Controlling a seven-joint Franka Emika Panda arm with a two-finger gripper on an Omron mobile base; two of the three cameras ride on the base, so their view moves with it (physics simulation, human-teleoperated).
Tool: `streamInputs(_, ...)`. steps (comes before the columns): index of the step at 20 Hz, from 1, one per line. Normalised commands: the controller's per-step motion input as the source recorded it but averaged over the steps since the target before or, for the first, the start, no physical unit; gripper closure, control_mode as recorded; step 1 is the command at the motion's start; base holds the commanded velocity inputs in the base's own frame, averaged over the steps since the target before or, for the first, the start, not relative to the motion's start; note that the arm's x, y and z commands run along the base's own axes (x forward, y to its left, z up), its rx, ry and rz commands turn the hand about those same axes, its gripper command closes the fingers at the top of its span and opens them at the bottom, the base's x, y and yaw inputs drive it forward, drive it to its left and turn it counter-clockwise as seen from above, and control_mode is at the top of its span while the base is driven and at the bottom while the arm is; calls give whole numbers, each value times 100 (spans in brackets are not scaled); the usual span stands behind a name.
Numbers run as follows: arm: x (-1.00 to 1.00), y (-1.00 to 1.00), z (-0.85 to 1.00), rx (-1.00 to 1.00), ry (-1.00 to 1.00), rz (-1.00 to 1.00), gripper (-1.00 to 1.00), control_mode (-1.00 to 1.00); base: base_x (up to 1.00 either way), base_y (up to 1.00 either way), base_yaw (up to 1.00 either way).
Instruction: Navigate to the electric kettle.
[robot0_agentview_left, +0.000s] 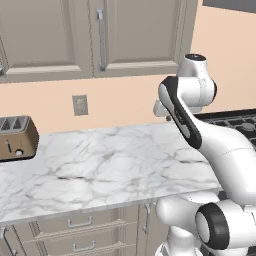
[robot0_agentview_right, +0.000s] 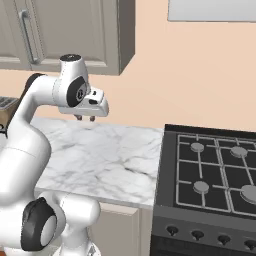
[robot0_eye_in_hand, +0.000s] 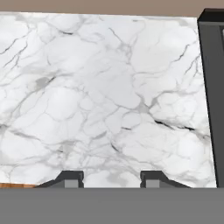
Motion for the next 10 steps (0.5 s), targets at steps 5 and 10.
streamInputs(5,-41,0,0,0,1,0,-100,-100,0,0,0)
streamInputs(10,-90,0,-2,0,-1,0,-100,-100,0,0,0)
